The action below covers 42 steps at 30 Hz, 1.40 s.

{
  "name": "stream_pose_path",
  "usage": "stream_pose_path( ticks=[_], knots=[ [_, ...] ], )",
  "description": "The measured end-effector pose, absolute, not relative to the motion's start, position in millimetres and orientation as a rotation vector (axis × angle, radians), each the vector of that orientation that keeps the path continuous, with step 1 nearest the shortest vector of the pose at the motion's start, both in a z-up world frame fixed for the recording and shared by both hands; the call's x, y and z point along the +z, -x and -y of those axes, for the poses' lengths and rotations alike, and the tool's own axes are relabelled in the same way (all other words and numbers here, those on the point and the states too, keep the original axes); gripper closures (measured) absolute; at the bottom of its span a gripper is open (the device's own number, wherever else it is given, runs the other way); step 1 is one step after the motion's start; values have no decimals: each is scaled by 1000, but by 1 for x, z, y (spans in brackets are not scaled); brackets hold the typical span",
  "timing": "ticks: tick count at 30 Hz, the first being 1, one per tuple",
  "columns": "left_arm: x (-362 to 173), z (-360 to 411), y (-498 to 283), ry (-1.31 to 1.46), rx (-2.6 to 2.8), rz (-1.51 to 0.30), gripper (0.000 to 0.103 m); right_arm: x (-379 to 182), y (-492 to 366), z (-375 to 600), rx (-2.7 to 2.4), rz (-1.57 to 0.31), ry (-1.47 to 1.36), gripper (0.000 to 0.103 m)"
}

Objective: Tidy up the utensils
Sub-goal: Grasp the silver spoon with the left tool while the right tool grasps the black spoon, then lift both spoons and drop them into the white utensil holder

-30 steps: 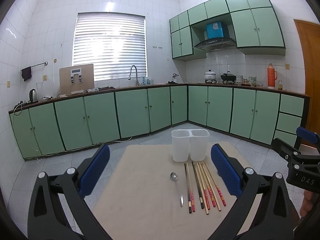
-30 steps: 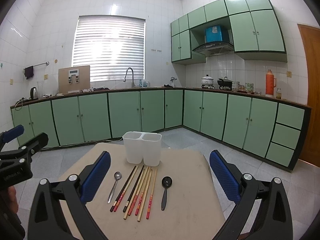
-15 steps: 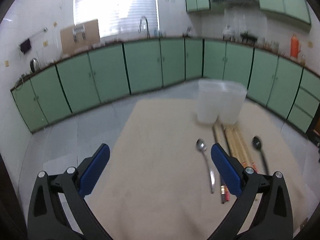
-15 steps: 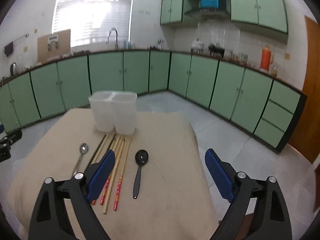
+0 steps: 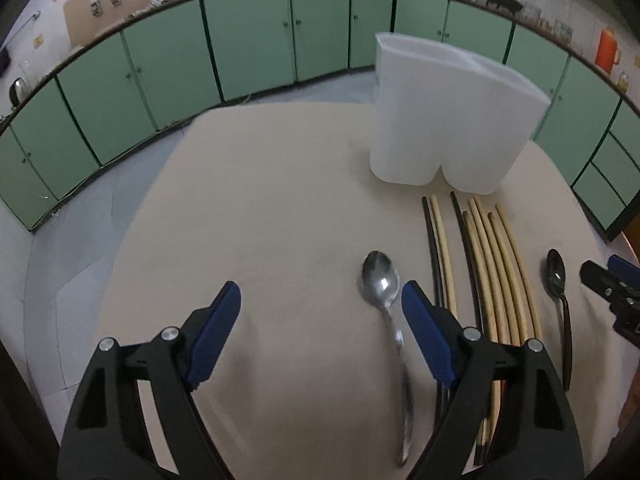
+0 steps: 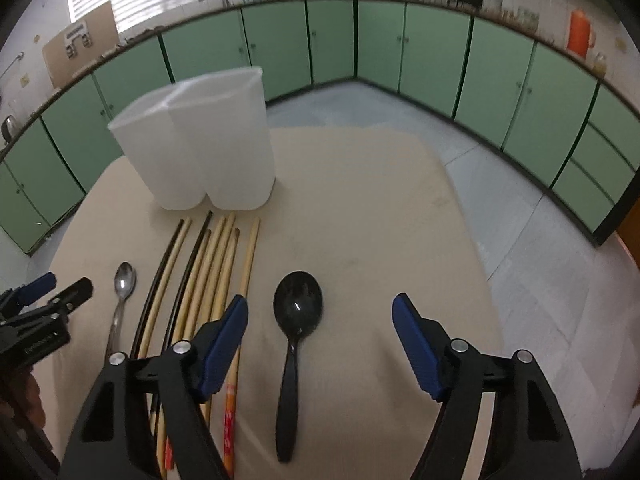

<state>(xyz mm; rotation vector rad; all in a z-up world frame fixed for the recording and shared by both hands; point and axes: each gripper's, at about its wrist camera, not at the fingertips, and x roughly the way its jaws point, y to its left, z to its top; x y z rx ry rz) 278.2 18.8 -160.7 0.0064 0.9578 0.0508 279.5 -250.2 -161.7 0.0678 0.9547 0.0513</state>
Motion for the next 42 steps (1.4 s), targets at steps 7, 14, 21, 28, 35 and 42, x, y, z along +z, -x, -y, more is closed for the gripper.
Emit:
stream_pose_path(
  ticks=[7, 14, 21, 28, 35, 42],
  knots=[
    [-177, -2, -302, -38, 74, -1031, 23, -179, -303, 245, 44, -1028, -72, 33],
    [-187, 4, -316, -21, 51, -1083, 29, -189, -312, 246, 38, -1065, -76, 35],
    [-183, -3, -326, 19, 34, -1083, 50, -194, -320, 248, 26, -1084, -69, 40],
    [-185, 14, -322, 25, 8, -1080, 76, -191, -321, 245, 14, -1085, -59, 44],
    [-179, 24, -307, 51, -64, -1007, 77, -190, -314, 242, 60, -1045, -37, 68],
    [-154, 21, -268, 77, -152, -756, 77, -165, -284, 249, 162, -796, -67, 69]
  ],
)
